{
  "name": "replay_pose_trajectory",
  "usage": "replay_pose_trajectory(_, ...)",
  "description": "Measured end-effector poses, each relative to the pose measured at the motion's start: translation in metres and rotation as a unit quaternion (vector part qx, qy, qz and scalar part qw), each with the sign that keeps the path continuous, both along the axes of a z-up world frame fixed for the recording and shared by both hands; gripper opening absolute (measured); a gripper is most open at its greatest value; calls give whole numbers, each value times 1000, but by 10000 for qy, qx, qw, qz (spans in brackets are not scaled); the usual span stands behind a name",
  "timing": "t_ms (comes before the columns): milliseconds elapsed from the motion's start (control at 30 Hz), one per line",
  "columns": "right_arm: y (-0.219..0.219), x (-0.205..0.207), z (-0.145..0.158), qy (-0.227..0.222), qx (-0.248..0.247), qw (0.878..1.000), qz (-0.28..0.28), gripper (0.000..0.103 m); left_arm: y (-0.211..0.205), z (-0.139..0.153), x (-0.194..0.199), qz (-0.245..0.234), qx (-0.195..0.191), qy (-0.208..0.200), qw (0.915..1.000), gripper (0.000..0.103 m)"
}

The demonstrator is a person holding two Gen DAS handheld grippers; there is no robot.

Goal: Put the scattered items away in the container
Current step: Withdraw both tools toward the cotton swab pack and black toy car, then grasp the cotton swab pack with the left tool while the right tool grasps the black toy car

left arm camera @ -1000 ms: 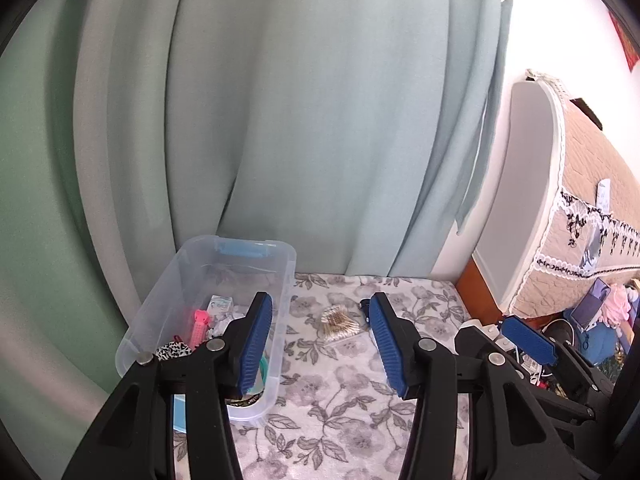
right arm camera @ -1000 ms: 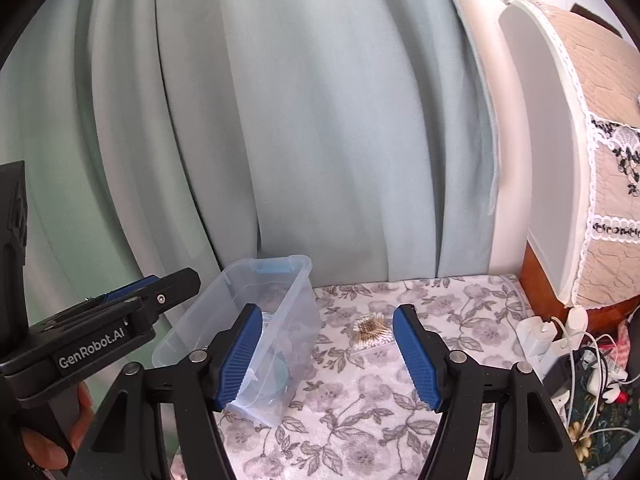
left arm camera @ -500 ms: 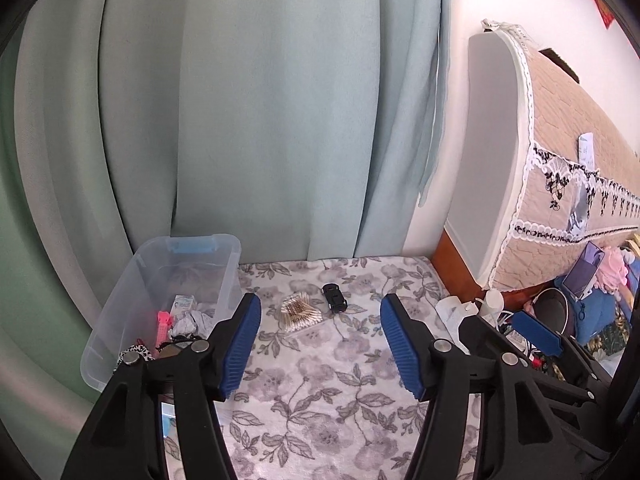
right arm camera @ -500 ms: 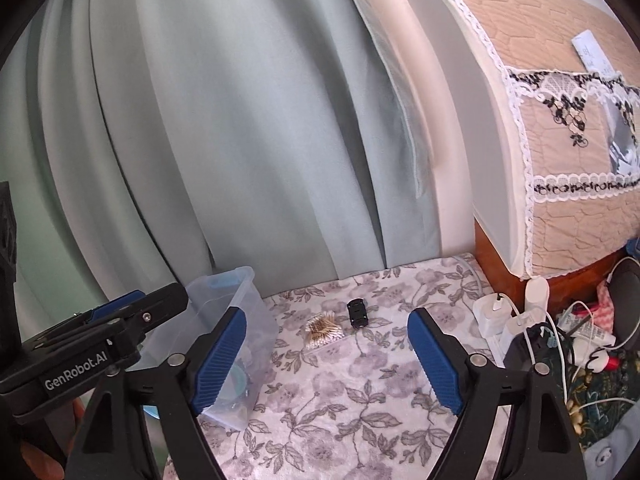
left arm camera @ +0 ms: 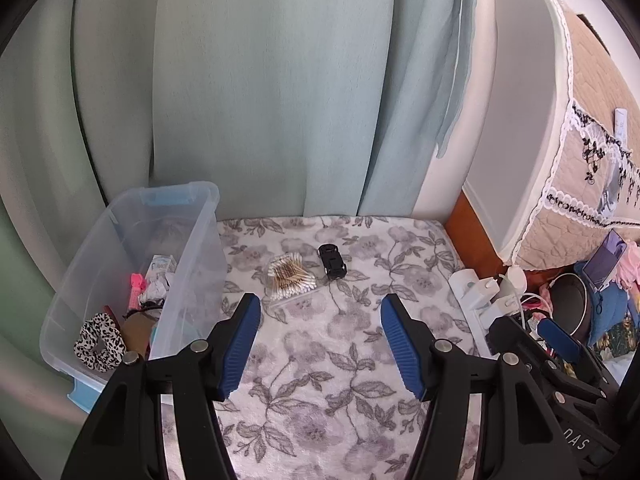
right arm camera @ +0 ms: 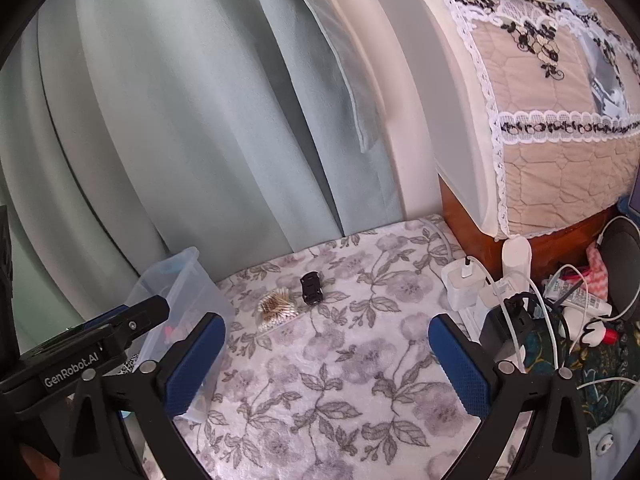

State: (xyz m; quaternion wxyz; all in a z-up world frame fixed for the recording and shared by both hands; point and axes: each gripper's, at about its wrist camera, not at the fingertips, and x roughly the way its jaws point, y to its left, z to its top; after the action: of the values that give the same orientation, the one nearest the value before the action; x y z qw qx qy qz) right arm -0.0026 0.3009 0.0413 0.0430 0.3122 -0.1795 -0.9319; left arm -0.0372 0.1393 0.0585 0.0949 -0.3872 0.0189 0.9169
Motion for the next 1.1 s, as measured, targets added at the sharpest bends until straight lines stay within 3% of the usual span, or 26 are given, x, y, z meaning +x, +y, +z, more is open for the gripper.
replay_pose_trajectory(433,-3,-40,-62,-634,75,9977,212,103,-1,-76,-46,337,-16,-717,9969,64)
replay_pose_trajectory(700,-12,-77,-92,-845,244,9954,384,103,-6,-116,-86,586,-14,-927,9940,64)
replay_pose_trajectory(967,-19,-119,-124,-1061,35,9911,802,103,-4,-153,-130,597,114,-1125,9918,64)
replay_pose_trajectory(1100,-27,-135,-136,-1108,309,9894,886,103,-4,-169,-148,666,152,-1199,9904,64)
